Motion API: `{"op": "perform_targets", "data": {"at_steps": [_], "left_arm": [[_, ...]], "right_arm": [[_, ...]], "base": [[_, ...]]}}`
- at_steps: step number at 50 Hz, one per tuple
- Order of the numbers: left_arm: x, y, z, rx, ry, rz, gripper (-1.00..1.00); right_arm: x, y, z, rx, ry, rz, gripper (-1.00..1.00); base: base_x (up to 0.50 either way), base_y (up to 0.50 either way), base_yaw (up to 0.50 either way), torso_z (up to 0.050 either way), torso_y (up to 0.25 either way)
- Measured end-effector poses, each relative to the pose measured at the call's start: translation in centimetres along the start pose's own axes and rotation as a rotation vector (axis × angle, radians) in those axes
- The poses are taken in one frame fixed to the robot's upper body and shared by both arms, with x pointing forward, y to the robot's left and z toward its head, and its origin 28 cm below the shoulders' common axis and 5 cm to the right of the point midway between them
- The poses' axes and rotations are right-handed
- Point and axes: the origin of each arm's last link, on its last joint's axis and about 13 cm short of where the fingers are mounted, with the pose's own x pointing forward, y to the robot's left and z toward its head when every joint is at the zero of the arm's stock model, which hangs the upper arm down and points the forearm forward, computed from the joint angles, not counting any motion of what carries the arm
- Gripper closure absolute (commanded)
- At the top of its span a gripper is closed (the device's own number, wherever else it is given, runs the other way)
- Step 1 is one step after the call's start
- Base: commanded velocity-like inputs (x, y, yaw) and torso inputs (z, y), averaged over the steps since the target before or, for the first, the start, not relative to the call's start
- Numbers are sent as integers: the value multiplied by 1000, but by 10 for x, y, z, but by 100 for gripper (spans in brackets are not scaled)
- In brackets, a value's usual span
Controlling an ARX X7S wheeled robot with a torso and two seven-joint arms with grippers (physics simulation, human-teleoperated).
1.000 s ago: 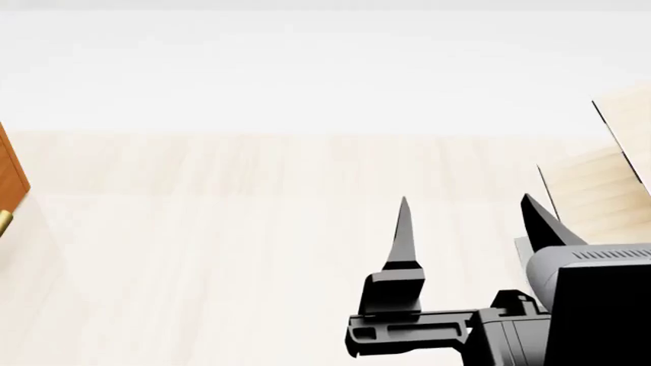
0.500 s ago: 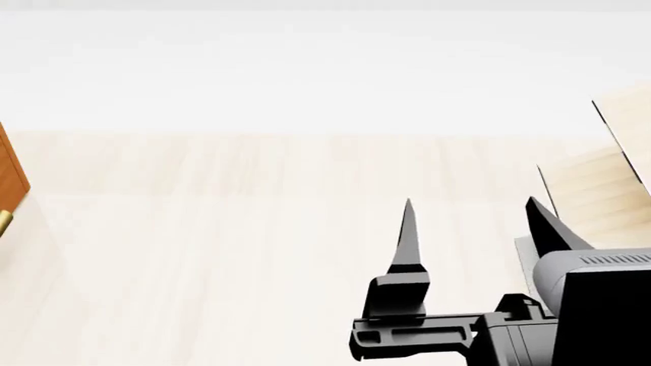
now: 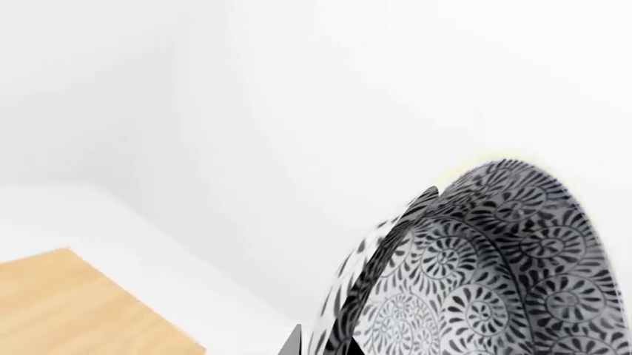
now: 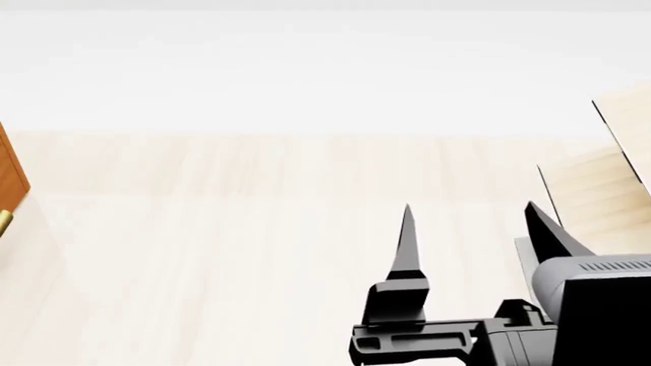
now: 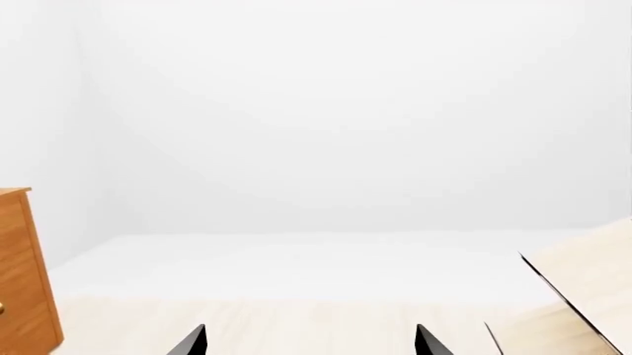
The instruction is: Close the top drawer of the cabinet and put the bowl on top of it.
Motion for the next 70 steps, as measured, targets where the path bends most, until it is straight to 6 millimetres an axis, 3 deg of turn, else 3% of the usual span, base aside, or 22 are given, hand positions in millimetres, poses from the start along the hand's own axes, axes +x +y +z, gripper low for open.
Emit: {"op": "perform_targets", "data": {"at_steps": [33,70], "left_arm": [[20,37,-6,-69,-12,165,100],[15,60,-4,-121,-50,263,100]], "right_arm": [[-1,-2,-4,4,10,-8,-100],[4,-1,-6,0,14,-5,-100]], "base": [[0,0,0,0,0],[0,0,0,0,1]]}}
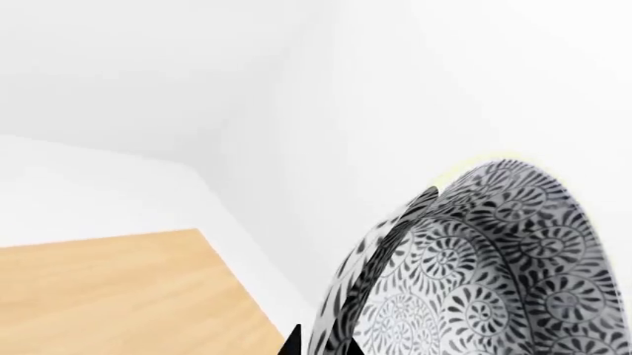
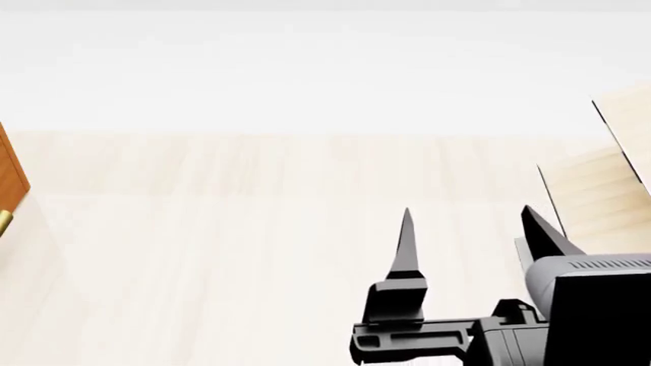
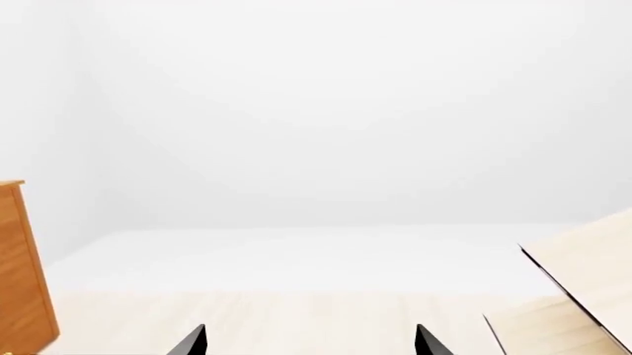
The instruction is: Close the top drawer of the cabinet and put the bowl on top of it.
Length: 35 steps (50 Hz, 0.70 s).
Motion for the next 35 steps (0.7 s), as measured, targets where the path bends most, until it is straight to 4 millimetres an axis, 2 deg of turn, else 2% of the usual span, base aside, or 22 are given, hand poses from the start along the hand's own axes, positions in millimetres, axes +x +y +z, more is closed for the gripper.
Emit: {"op": "perform_targets", "data": {"at_steps": [35], "left_arm": [[26,6,-2,-58,15,178,100]], "right_arm": [[6,1,-3,-6,17,-8,-100]], "base": [[0,0,0,0,0]]}}
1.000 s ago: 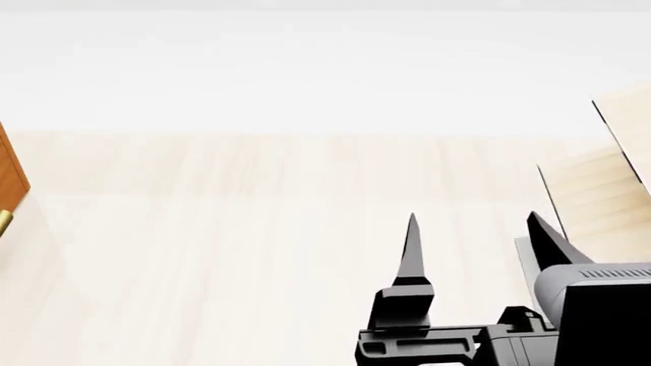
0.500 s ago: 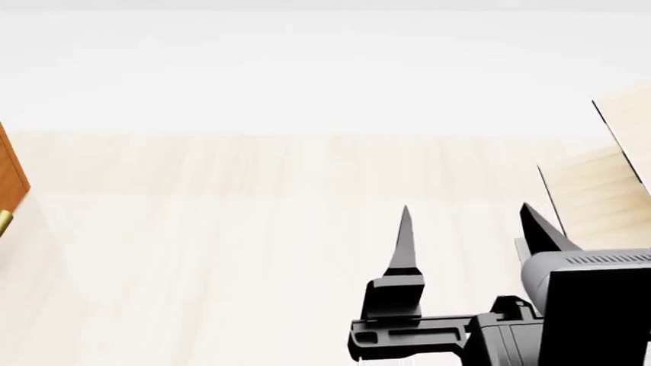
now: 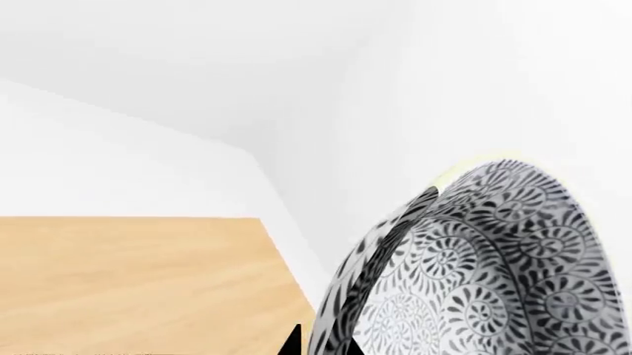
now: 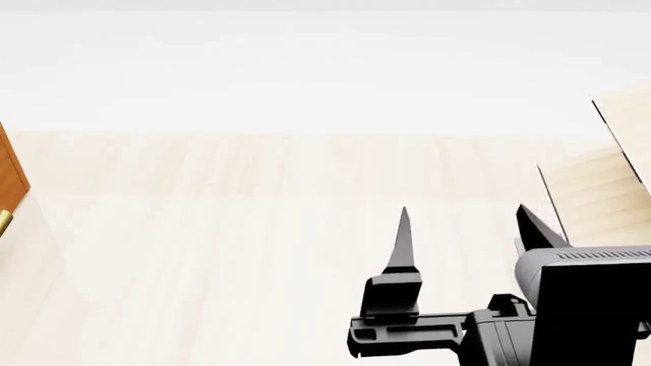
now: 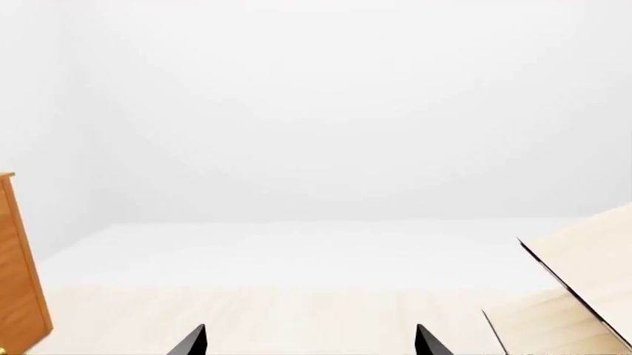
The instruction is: Close the top drawer of the cabinet and put the bowl on top of it.
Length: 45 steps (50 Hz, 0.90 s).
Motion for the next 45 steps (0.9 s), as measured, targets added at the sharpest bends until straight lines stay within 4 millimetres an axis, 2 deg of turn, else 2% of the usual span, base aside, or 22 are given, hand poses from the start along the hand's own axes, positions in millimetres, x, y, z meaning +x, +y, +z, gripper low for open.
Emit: {"op": "perform_targets", "data": {"at_steps": [29,45], "left_arm": [[15,9,-3,20,-18,145,100],[21,23,-10,16,-8,213,100]], "right_arm": [[1,1,-3,0,6,1,-100],[-2,0,-4,2,6,-2,-100]], "base": [[0,0,0,0,0],[0,0,0,0,1]]}}
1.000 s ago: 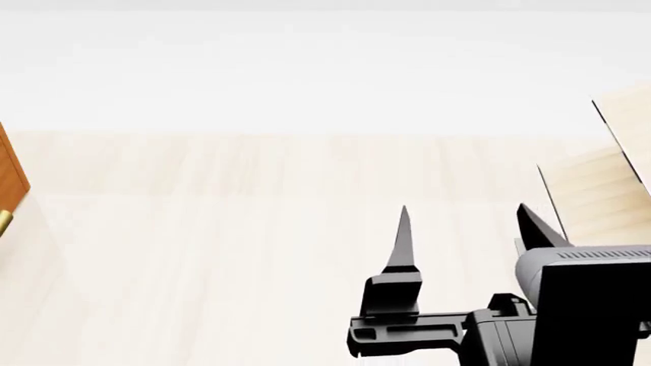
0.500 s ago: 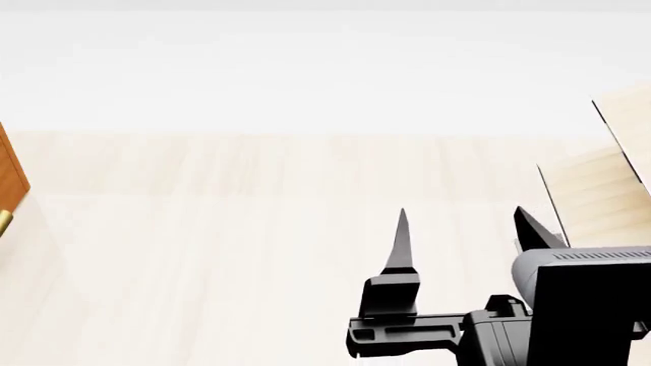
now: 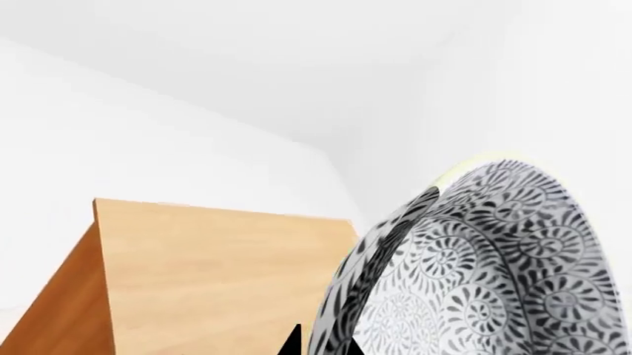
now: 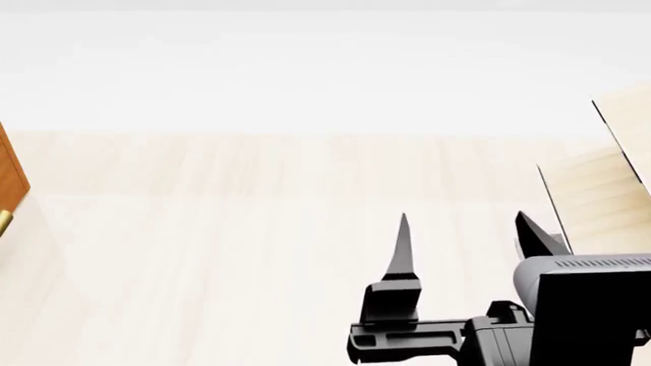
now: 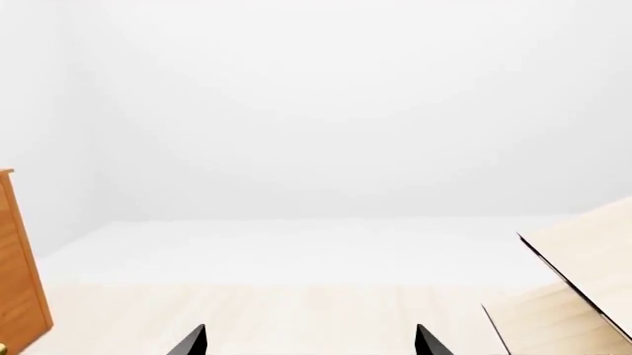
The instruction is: Close the top drawer of the cabinet and put the bowl on top of it.
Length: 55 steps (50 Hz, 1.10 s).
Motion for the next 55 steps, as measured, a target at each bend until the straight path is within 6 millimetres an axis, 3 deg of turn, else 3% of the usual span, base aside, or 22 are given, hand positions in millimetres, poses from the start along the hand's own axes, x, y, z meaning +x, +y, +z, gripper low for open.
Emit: {"op": "perform_targets", "data": {"at_steps": [26,55], "left_arm": [[26,25,-21,-23,62,59,100],[57,34,-45,49,101,36,100]], "right_arm": [[-1,-1,-2,1,5,-8,-100],[-1,2,0,-20,12,-27,-100]], "base": [[0,0,0,0,0],[0,0,0,0,0]]}}
